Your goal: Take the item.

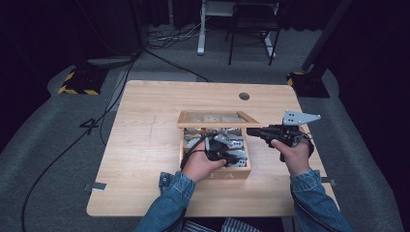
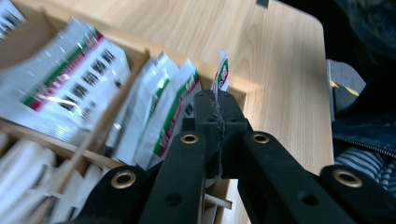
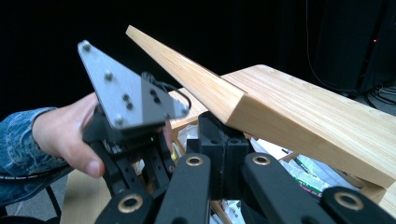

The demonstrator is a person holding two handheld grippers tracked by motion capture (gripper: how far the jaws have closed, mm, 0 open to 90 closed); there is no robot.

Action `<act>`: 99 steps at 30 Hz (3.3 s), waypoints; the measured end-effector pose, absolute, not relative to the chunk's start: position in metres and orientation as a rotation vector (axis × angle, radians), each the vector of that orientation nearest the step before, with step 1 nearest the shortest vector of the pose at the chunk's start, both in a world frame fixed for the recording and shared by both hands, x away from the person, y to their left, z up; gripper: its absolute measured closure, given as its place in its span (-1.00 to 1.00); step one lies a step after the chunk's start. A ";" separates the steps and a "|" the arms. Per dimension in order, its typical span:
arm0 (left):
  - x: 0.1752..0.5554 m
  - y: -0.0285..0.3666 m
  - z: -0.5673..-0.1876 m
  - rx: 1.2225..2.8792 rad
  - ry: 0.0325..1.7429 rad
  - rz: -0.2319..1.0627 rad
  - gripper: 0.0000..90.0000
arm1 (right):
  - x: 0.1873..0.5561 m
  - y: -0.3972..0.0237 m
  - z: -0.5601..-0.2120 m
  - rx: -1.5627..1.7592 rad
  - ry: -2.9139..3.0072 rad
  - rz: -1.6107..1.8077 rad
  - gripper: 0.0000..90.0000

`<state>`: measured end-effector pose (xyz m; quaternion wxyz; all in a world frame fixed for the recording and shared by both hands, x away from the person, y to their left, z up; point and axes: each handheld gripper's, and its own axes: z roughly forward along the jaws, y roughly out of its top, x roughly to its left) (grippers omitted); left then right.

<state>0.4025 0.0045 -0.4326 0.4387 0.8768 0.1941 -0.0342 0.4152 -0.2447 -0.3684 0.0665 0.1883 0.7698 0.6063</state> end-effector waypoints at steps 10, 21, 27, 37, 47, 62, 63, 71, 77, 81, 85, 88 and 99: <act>0.401 0.014 -0.417 2.088 0.454 -0.058 1.00 | 0.415 -0.245 -0.368 0.569 2.315 1.831 1.00; 0.397 0.023 -0.415 2.007 0.457 -0.104 1.00 | 0.414 -0.246 -0.364 0.554 2.296 1.843 1.00; 0.392 0.030 -0.411 1.979 0.460 -0.098 0.99 | 0.416 -0.246 -0.363 0.554 2.291 1.847 1.00; 0.381 0.047 -0.399 1.956 0.468 -0.059 0.99 | 0.421 -0.246 -0.359 0.549 2.277 1.858 1.00; 0.374 0.068 -0.388 1.903 0.490 -0.029 1.00 | 0.423 -0.246 -0.358 0.546 2.271 1.872 1.00; 0.344 0.131 -0.368 1.894 0.507 0.081 0.99 | 0.421 -0.244 -0.361 0.552 2.279 1.861 1.00; 0.343 0.136 -0.366 1.891 0.515 0.095 0.99 | 0.420 -0.244 -0.361 0.556 2.280 1.858 1.00; 0.343 0.162 -0.371 1.895 0.566 0.114 0.99 | 0.419 -0.243 -0.362 0.554 2.286 1.846 1.00; 0.337 0.183 -0.367 1.919 0.607 0.165 0.99 | 0.419 -0.243 -0.363 0.549 2.288 1.853 1.00; 0.333 0.202 -0.365 1.909 0.635 0.186 0.99 | 0.418 -0.242 -0.364 0.552 2.288 1.854 1.00; 0.332 0.211 -0.365 1.900 0.664 0.198 0.99 | 0.418 -0.241 -0.365 0.547 2.297 1.847 1.00; 0.334 0.222 -0.369 1.935 0.780 0.245 0.99 | 0.418 -0.240 -0.365 0.549 2.299 1.842 1.00; 0.344 0.246 -0.388 1.931 0.958 0.257 0.99 | 0.418 -0.240 -0.365 0.545 2.300 1.842 1.00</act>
